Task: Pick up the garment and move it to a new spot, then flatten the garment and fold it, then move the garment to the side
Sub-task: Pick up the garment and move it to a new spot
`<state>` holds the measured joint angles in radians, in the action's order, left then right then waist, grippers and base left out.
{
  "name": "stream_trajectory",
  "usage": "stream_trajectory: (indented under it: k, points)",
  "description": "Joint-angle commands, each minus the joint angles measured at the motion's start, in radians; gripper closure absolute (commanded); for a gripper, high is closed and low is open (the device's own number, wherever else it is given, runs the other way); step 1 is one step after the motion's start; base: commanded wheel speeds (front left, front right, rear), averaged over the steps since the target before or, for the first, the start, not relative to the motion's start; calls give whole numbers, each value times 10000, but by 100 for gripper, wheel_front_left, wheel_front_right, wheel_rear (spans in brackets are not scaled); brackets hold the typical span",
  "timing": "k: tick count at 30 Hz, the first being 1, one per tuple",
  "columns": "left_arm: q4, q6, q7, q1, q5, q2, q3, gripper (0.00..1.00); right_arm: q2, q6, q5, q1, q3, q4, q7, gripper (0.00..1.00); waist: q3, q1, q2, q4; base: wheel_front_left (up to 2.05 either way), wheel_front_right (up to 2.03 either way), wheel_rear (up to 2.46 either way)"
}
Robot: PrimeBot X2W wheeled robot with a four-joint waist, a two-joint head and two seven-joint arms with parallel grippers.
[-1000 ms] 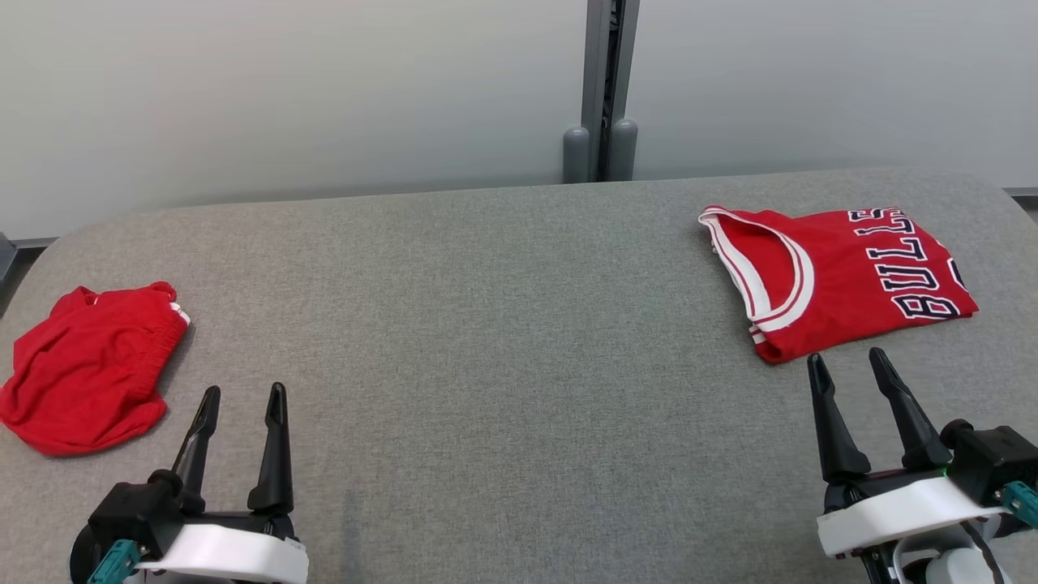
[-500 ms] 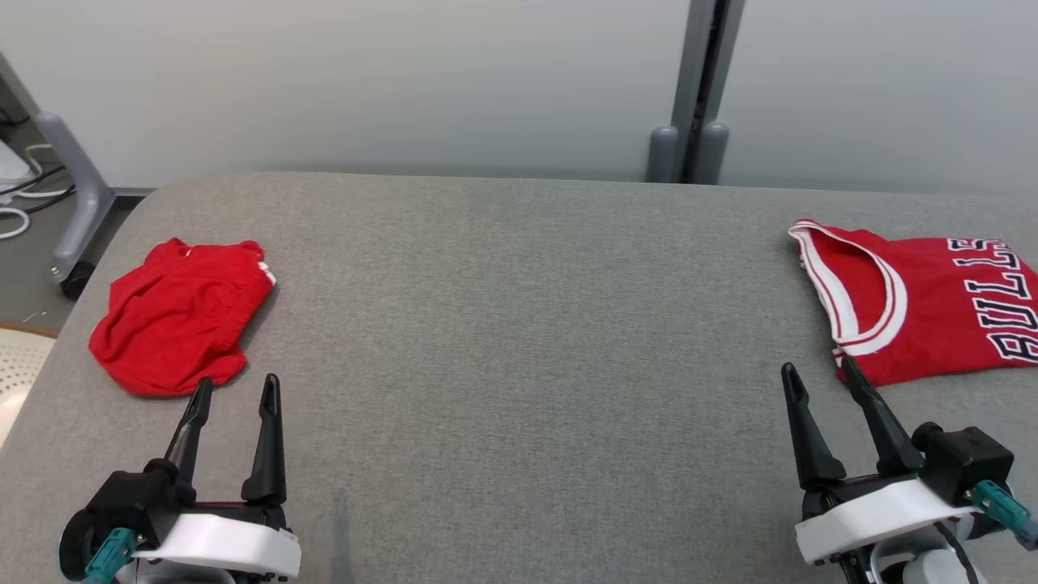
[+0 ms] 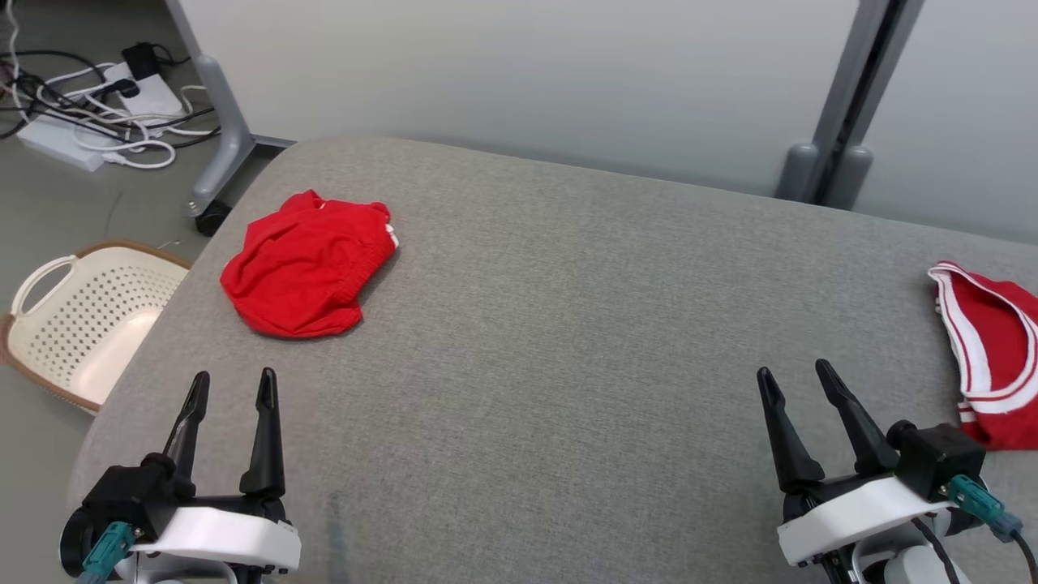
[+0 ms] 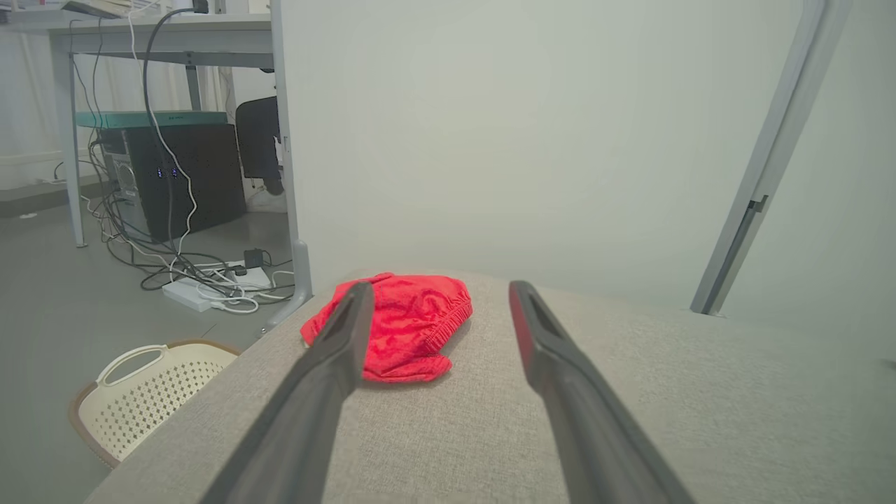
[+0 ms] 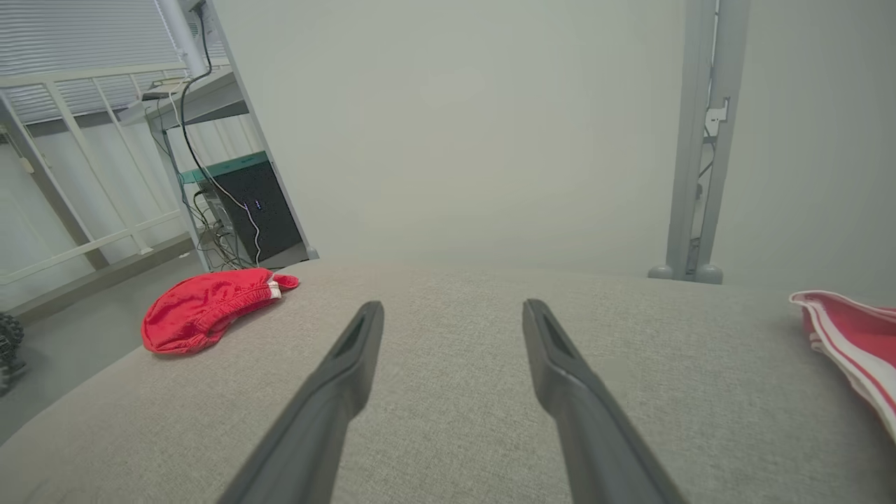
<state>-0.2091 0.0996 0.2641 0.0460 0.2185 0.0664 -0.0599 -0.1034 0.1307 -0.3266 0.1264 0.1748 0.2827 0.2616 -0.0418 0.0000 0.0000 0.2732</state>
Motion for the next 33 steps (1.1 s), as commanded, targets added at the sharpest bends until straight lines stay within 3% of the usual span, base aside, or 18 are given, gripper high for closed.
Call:
stream_trajectory:
  k: [1, 10, 21, 28, 33]
  points:
    - [-27, -18, -1, 70, 26, 8, -8, 0, -89, 6, -84, 104, 36, 68, 43, 0, 11, 0, 0, 382, 0, 0, 0]
    - [-93, 11, -1, -13, 70, -17, -35, 0, -93, 6, -170, 193, 244, 223, 43, 0, 81, 0, 0, 1045, 0, 0, 0]
    - [-66, -13, -1, -33, 51, 6, -166, 0, -99, 6, -259, 285, 452, 367, 43, 0, 167, 0, 0, 967, 0, 0, 0]
    - [198, 37, -182, 665, 232, 404, -383, 0, -156, 6, -204, 479, 445, 289, 42, 0, -145, 0, 0, 633, 0, 0, 0]
    - [131, 131, -1378, 1718, 503, 1138, -404, 0, -133, 6, -168, 646, 523, 316, 42, 0, -469, 0, 0, 292, 0, 0, 0]
